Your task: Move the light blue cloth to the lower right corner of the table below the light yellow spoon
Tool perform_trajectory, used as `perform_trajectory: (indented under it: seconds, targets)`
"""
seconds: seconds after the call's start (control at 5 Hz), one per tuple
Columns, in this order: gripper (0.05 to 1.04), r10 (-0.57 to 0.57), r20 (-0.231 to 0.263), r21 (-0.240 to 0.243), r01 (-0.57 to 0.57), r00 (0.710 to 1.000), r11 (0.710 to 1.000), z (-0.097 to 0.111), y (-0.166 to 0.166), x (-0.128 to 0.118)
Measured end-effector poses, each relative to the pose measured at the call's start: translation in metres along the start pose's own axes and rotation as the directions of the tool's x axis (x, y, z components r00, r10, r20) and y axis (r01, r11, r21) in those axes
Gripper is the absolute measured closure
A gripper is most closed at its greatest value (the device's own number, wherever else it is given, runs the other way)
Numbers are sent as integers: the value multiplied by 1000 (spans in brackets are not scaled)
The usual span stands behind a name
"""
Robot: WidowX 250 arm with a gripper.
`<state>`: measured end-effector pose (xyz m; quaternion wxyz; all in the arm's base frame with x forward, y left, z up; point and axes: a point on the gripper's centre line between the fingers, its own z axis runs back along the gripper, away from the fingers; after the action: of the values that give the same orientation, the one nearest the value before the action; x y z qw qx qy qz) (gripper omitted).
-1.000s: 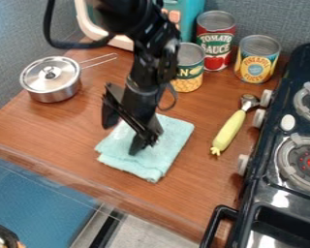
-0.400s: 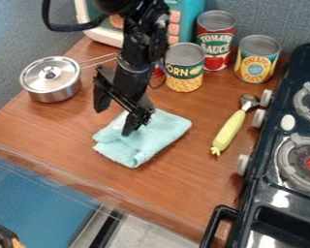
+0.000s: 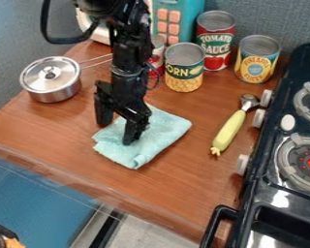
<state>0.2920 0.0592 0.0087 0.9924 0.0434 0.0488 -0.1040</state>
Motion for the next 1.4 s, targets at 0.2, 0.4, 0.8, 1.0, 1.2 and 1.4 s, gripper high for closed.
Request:
perform_trajectory:
  seconds: [0.2,0.4,0.8,1.0,1.2,1.4]
  targets:
    - [85,-16,1,-43,16,1000,999,-4,-4,0]
    - [85,-33,-20,51,34,999,998,-2,-2,2]
    - [84,5,-30,208,2,1000,978,5,16,12]
    - [84,26,-33,215,-18,999,977,7,22,17]
    - [84,78,-41,217,-67,996,974,8,37,23]
    - [84,155,-49,204,-142,987,969,9,51,27]
